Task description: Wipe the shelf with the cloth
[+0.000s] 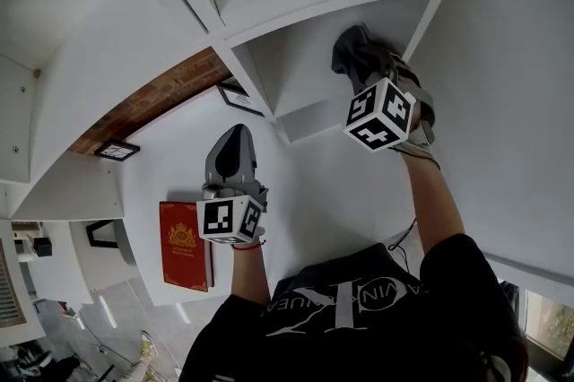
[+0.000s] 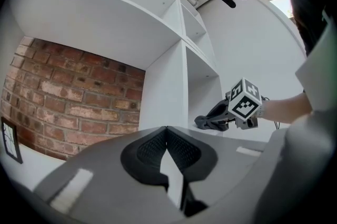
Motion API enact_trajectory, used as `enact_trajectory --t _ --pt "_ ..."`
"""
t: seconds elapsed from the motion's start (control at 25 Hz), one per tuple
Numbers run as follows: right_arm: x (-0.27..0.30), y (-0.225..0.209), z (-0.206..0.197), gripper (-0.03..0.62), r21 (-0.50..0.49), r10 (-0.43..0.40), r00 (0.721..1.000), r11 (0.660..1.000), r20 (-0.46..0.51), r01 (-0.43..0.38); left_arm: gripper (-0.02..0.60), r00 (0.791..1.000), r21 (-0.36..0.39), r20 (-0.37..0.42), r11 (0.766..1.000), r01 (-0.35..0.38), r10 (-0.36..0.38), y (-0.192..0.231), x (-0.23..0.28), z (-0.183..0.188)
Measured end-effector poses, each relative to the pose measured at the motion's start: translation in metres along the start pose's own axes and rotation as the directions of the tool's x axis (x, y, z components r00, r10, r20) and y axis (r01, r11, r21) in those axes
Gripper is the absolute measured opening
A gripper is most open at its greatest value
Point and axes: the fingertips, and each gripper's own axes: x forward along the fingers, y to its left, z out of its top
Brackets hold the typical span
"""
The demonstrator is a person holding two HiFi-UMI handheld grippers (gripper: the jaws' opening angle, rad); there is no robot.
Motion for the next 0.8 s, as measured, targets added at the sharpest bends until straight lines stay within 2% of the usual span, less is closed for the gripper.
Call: enact_trajectory --t 0.12,0.24,0.44,0.6,0.68,0.8 --pt "0.003 -0.008 -0.008 0.052 -0.159 -0.080 0.994 0.985 -0.076 0.067 0.011 1.000 -0.005 0.004 1.000 0.004 -0.004 -0.002 0.001 0.000" --pt "0.003 -0.014 -0.014 0.052 -0.337 -0.180 0.975 0.933 -0.131 0.127 0.012 1.000 -0.012 0.007 1.000 0.004 -0.004 -0.004 0.000 0.000" --pt "-0.004 -0.020 -0.018 0.052 -0.466 -0.215 0.966 0.876 -0.141 0.127 0.011 1.000 -0.012 0.010 1.000 0.005 -0.004 -0.003 -0.001 0.001" --pt "-0.013 -0.036 -0.012 0.052 -0.587 -0.265 0.956 0.797 -0.126 0.144 0.011 1.000 -0.012 0.012 1.000 0.004 -0.004 -0.004 -0.002 0.002" --pt "-0.020 -0.046 -0.006 0.052 -0.625 -0.286 0.952 0.765 -0.111 0.157 0.011 1.000 -0.013 0.019 1.000 0.004 -0.004 -0.006 -0.003 0.004" --pt "-0.034 -0.062 0.008 0.052 -0.651 -0.318 0.945 0.734 -0.078 0.193 0.011 0.999 -0.015 0.033 1.000 0.008 -0.008 -0.008 -0.003 0.008"
